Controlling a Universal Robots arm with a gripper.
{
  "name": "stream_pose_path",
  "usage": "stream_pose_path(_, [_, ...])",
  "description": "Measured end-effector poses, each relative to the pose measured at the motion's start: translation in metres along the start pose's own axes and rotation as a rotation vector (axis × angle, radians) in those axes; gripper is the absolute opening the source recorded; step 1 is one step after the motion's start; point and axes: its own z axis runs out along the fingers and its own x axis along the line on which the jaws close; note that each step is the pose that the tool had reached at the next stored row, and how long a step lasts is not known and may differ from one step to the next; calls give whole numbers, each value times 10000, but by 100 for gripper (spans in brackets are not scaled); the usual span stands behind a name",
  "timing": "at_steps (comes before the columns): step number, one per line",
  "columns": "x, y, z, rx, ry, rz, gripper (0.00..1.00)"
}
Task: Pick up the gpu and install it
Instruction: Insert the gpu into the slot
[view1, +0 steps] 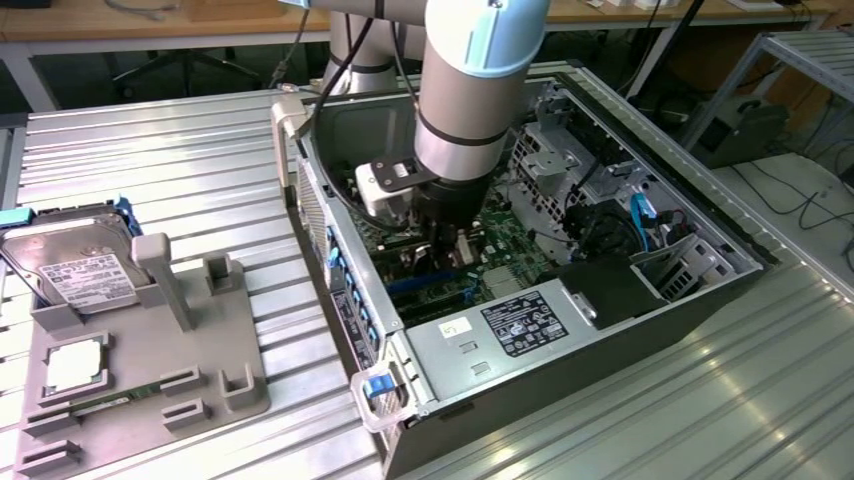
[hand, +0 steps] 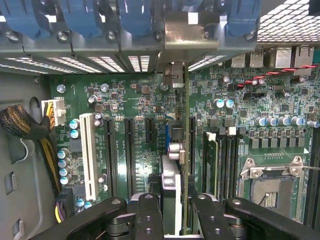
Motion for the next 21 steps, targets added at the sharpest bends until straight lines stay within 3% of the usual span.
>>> stream_pose_path(21, [6, 12, 94, -2, 2, -1, 28])
